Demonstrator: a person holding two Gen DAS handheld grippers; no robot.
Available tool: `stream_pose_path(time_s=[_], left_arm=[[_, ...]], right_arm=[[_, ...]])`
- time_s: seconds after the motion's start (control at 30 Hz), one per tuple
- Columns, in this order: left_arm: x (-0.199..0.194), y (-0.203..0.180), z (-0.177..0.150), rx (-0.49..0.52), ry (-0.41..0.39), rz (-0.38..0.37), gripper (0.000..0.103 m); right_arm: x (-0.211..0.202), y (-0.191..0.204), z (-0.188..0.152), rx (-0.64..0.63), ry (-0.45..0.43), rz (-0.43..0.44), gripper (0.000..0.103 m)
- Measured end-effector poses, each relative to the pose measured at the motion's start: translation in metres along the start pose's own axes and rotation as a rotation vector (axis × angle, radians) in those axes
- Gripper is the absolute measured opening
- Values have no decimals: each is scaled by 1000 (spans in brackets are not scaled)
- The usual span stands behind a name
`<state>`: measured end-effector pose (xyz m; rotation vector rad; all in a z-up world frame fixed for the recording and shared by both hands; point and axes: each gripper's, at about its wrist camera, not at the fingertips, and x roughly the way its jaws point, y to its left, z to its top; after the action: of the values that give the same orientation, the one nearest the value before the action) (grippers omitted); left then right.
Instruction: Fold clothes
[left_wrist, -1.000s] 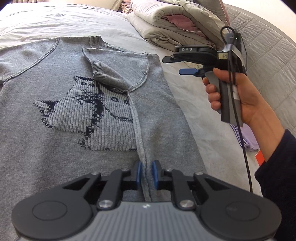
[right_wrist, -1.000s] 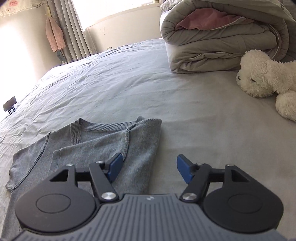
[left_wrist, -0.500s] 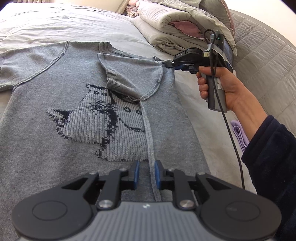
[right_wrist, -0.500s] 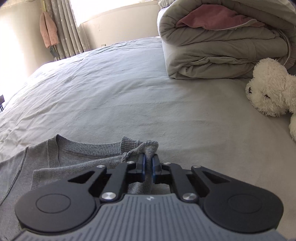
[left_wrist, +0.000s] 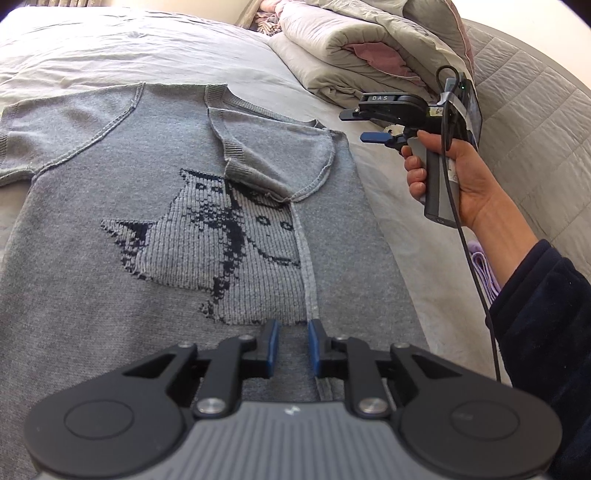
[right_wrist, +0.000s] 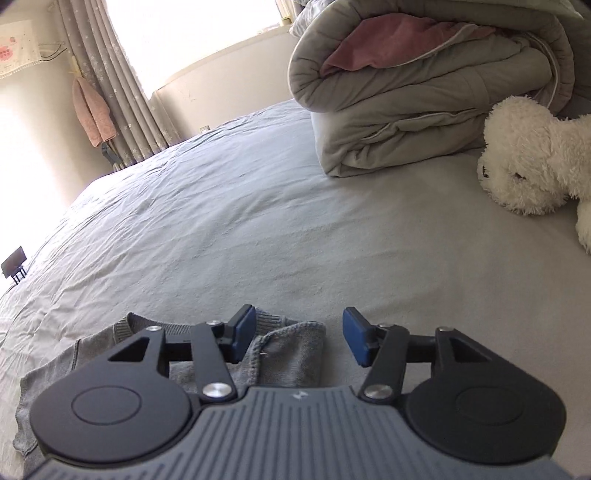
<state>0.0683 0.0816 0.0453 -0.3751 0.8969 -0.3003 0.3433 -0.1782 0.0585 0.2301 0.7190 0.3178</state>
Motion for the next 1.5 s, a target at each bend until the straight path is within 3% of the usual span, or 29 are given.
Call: stream_pose_path(time_s=[0.1, 0.13, 0.17, 0.2, 0.37, 0.57, 0.6, 0.7, 0.73, 0.77, 0.83, 0.93, 1.0, 1.03, 1.07, 1.13, 1.4, 1.5], left_arm=[[0, -1, 0, 5, -2, 3, 18], [0, -1, 0, 5, -1, 3, 18], [-1, -2, 0, 5, -1, 3, 18], [-2, -2, 0, 5, -1, 2, 18], [-2, -1, 0, 6, 2, 1, 18], [-1, 0, -2, 14, 1, 7, 18], [-1, 1, -2, 14, 2, 7, 18], [-2, 3, -2, 12, 4, 7, 18], [-2, 2, -2, 13, 4, 8, 18], [-2, 2, -2, 14, 4, 9, 18], [-2, 1, -2, 18, 4, 12, 18], [-1, 1, -2, 19, 4, 13, 18], [-1, 0, -1, 19, 4, 12, 18], [-1, 0, -1, 19, 4, 12, 18], [-2, 1, -1, 19, 5, 11, 18], [-2, 1, 0, 18, 6, 11, 18], [-2, 2, 5, 22, 7, 14, 18], [-2, 3, 3, 31, 6, 18, 18]], right_arm=[[20, 13, -9, -101, 69, -77, 56], [26, 16, -12, -132, 86, -106, 44], [30, 16, -14, -150, 87, -124, 13], [30, 14, -14, -154, 76, -135, 6], [12, -9, -4, -7, 3, -95, 6], [19, -31, -10, 131, 24, -56, 6], [21, -33, -12, 141, 29, -53, 6], [14, -13, -9, 18, 16, -115, 43], [9, -3, -9, -55, -14, -150, 64], [3, 7, -9, -119, -41, -168, 71], [-4, 23, -9, -187, -81, -123, 72], [8, 30, -11, -172, -15, -53, 72], [26, 34, -17, -208, 44, -93, 63], [33, 35, -20, -232, 60, -120, 39], [35, 36, -23, -247, 51, -130, 24], [31, 30, -21, -198, 35, -115, 10], [8, 17, -10, -101, -32, -88, 8], [16, 9, -10, -86, 4, -102, 8]])
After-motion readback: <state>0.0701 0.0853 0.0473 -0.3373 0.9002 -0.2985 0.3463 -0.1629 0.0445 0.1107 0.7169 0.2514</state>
